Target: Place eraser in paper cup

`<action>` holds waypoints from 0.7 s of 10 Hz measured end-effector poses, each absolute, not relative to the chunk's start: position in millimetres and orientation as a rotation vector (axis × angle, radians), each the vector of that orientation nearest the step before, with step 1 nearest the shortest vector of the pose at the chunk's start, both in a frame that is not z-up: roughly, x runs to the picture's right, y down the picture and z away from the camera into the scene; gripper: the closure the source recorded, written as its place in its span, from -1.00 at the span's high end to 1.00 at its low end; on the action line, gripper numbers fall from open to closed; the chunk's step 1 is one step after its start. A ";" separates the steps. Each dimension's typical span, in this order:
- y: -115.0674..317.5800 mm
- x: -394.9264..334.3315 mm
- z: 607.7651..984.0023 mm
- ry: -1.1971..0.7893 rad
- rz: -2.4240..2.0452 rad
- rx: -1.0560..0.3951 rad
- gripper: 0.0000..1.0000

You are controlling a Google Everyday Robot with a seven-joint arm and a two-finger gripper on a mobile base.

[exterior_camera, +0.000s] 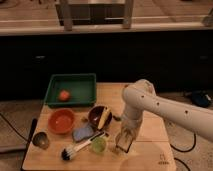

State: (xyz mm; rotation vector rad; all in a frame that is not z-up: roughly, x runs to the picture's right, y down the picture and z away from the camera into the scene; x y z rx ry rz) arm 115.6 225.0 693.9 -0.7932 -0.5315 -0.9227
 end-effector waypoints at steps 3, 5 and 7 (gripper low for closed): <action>224.4 114.0 693.5 -0.532 -0.914 -0.797 -0.04; 224.7 113.7 693.6 -0.534 -0.910 -0.800 0.38; 224.8 112.1 694.0 -0.538 -0.911 -0.803 0.59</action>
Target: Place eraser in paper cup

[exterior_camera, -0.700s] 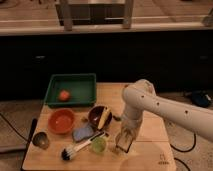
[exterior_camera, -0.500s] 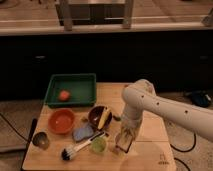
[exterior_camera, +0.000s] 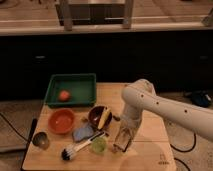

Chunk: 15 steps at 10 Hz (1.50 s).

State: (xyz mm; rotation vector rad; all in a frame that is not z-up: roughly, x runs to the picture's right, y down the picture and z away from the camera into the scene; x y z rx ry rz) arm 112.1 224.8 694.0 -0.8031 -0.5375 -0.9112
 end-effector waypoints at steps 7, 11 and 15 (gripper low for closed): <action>223.5 110.4 695.7 -0.541 -0.914 -0.807 0.60; 213.4 110.5 695.1 -0.535 -0.915 -0.789 0.60; 207.7 111.5 694.8 -0.537 -0.909 -0.767 0.60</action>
